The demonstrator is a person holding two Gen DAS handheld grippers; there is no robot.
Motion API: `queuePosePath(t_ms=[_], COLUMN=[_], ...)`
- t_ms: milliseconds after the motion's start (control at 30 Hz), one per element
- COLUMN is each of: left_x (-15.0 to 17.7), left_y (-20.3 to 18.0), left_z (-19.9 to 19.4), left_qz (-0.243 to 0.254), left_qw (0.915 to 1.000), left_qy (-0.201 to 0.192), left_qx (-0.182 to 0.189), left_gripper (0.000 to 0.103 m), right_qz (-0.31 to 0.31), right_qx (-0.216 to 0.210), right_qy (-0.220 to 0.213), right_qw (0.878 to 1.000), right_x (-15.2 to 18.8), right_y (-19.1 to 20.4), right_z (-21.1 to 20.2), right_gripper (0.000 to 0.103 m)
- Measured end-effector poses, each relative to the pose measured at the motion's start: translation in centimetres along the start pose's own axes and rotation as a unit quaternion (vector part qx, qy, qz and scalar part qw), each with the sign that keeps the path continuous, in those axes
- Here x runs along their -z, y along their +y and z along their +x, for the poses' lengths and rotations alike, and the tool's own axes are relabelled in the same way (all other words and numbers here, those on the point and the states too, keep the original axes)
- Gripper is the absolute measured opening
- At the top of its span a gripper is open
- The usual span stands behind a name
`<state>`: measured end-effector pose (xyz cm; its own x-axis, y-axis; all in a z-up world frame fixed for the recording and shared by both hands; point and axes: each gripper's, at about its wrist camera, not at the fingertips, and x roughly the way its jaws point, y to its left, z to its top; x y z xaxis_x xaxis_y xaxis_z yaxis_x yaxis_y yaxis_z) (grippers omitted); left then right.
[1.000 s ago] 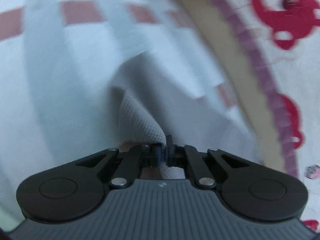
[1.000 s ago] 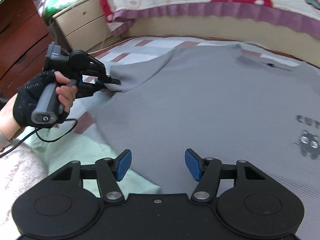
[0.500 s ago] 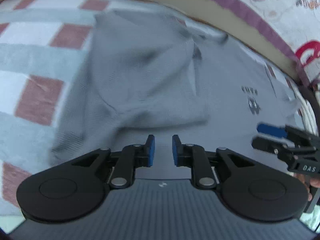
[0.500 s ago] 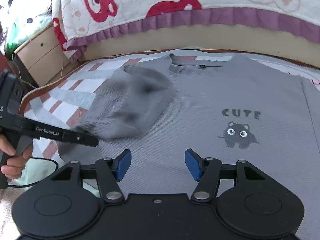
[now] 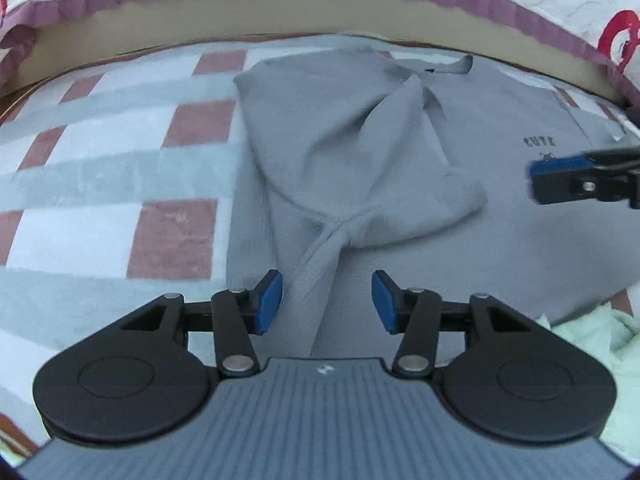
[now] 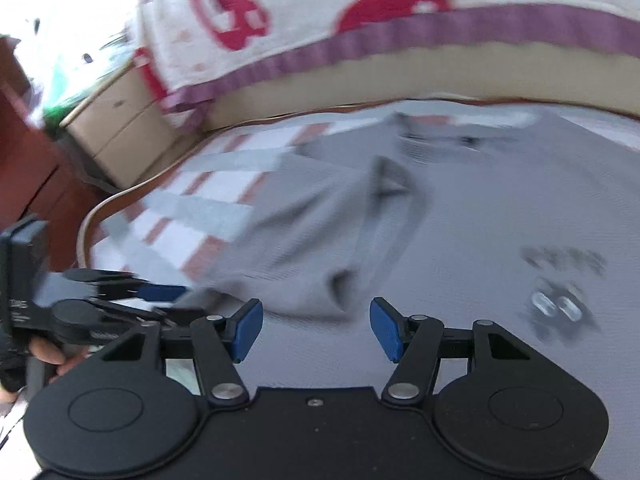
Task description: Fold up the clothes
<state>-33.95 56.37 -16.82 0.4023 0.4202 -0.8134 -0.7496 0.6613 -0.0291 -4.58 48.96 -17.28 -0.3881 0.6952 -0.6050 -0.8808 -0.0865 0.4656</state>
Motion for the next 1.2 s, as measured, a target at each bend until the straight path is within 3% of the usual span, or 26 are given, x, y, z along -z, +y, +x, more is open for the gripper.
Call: queuePosePath(t_ms=[100, 200, 267, 333, 400, 433, 500, 567, 667, 700, 767, 833, 933, 1033, 1100, 1200], left_x=[-0.4, -0.2, 0.0, 0.5, 1.2, 1.3, 1.7, 1.8, 2.1, 2.2, 2.7, 3.0, 2.9, 2.3, 1.5, 0.4], left_y=[-0.5, 0.4, 1.3, 2.7, 4.5, 5.2, 6.6, 6.9, 7.3, 7.7, 8.4, 9.1, 8.8, 8.2, 8.5, 8.4], left_z=[1.5, 2.1, 1.9, 1.4, 0.7, 0.4, -0.1, 0.0, 0.2, 0.2, 0.5, 0.6, -0.3, -1.7, -2.6, -3.0], left_qz=[0.027, -0.001, -0.030, -0.067, -0.111, -0.132, -0.174, -0.186, -0.202, -0.212, -0.240, -0.260, -0.247, -0.229, -0.239, -0.248], left_qw=[0.9995, 0.9994, 0.9988, 0.9970, 0.9932, 0.9909, 0.9847, 0.9825, 0.9790, 0.9768, 0.9699, 0.9645, 0.9689, 0.9722, 0.9677, 0.9613], left_qy=[0.013, 0.030, 0.032, 0.029, 0.022, 0.018, 0.010, 0.017, 0.029, 0.031, 0.039, 0.040, 0.009, -0.047, -0.081, -0.117], left_qx=[-0.010, -0.017, -0.023, -0.028, -0.030, -0.021, -0.004, 0.002, -0.009, -0.011, -0.019, -0.018, -0.012, -0.004, 0.005, 0.032], left_gripper=[0.049, 0.047, 0.007, 0.007, 0.007, 0.006, 0.006, 0.007, 0.011, 0.012, 0.036, 0.037, 0.037, 0.036, 0.036, 0.037], right_qz=[-0.007, 0.057, 0.094, 0.113, 0.095, 0.083, 0.069, 0.062, 0.044, 0.036, 0.020, 0.019, 0.053, 0.088, 0.111, 0.179], right_qx=[0.005, 0.004, -0.009, -0.028, -0.055, -0.067, -0.088, -0.098, -0.111, -0.118, -0.125, -0.120, -0.104, -0.080, -0.066, -0.079], right_qy=[0.015, 0.045, 0.041, 0.042, 0.056, 0.067, 0.087, 0.096, 0.125, 0.132, 0.137, 0.131, 0.098, 0.061, 0.044, 0.037], right_qw=[1.000, 0.997, 0.995, 0.992, 0.992, 0.992, 0.990, 0.989, 0.985, 0.984, 0.982, 0.984, 0.988, 0.991, 0.991, 0.980], right_x=[-1.6, -2.1, -1.7, -1.1, -0.3, 0.2, 1.3, 2.4, 3.7, 4.0, 4.3, 4.0, 3.0, 1.3, -0.3, -2.5], right_y=[0.2, -1.3, -1.9, -2.0, -1.1, -0.5, 0.5, 1.0, 1.6, 1.9, 2.5, 2.6, 1.5, 0.0, -1.4, -3.5], right_z=[2.8, 5.5, 5.8, 5.8, 5.5, 5.4, 5.2, 5.2, 5.6, 5.5, 5.1, 4.6, 3.6, 2.5, 1.9, 2.5], right_gripper=[0.065, 0.065, 0.065, 0.063, 0.029, 0.022, 0.016, 0.015, 0.012, 0.012, 0.012, 0.014, 0.023, 0.043, 0.053, 0.054])
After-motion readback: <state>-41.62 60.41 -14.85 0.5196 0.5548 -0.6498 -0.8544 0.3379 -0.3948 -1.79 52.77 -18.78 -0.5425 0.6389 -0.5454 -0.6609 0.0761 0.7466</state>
